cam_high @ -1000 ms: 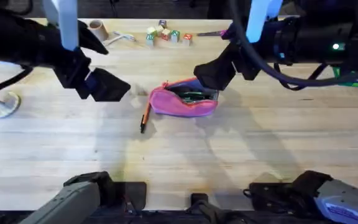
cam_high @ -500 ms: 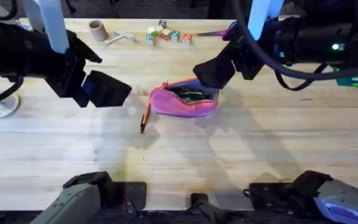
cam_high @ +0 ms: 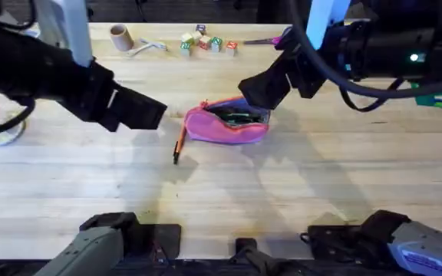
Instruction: Unzip the bag, pick up the pens from the table one at a time and place them inside, then zip the bag closed.
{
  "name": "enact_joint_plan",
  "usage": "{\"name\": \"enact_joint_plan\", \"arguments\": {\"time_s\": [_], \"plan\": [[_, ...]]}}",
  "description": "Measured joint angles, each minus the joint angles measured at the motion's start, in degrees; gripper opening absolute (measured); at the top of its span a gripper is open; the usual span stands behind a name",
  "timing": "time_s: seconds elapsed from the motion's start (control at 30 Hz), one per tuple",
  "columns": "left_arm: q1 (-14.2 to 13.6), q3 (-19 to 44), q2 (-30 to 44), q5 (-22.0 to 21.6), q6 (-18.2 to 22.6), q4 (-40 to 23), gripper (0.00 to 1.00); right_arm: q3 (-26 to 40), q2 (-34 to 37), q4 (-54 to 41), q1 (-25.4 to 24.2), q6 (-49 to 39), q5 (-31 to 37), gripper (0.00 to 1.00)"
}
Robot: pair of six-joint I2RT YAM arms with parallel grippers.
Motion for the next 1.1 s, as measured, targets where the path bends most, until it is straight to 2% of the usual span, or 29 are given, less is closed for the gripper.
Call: {"name": "enact_joint_plan", "arguments": {"time_s": [0.2,0.3,0.47,0.63,0.77,0.9,1.1], "plan": [[-8.6,0.0,0.0,-7.0,-9.8,-0.2,0.996,0.0,0.0,0.0,0.0,0.0,0.0,0.998],[-11.9,0.0,0.0,-9.4,-14.2,-0.2,0.996,0.0,0.0,0.0,0.0,0.0,0.0,0.997],[-15.4,-0.5,0.0,-11.6,-19.8,1.5,0.996,0.0,-0.7,0.0,0.0,0.0,0.4,0.998],[-18.7,-6.7,-0.3,-14.4,-24.9,7.5,0.996,0.0,-3.4,0.0,0.0,0.4,3.2,0.998],[-21.2,-13.1,-0.3,-15.7,-26.8,12.6,0.996,0.0,-4.6,0.0,0.0,0.4,4.9,0.998],[-22.9,-18.5,-0.3,-16.1,-26.9,16.6,0.996,0.0,-4.7,0.0,0.0,0.4,5.6,0.998],[-23.2,-24.5,-0.3,-18.1,-26.9,20.6,0.995,0.0,-4.7,0.0,0.0,0.4,5.9,0.998]]}}
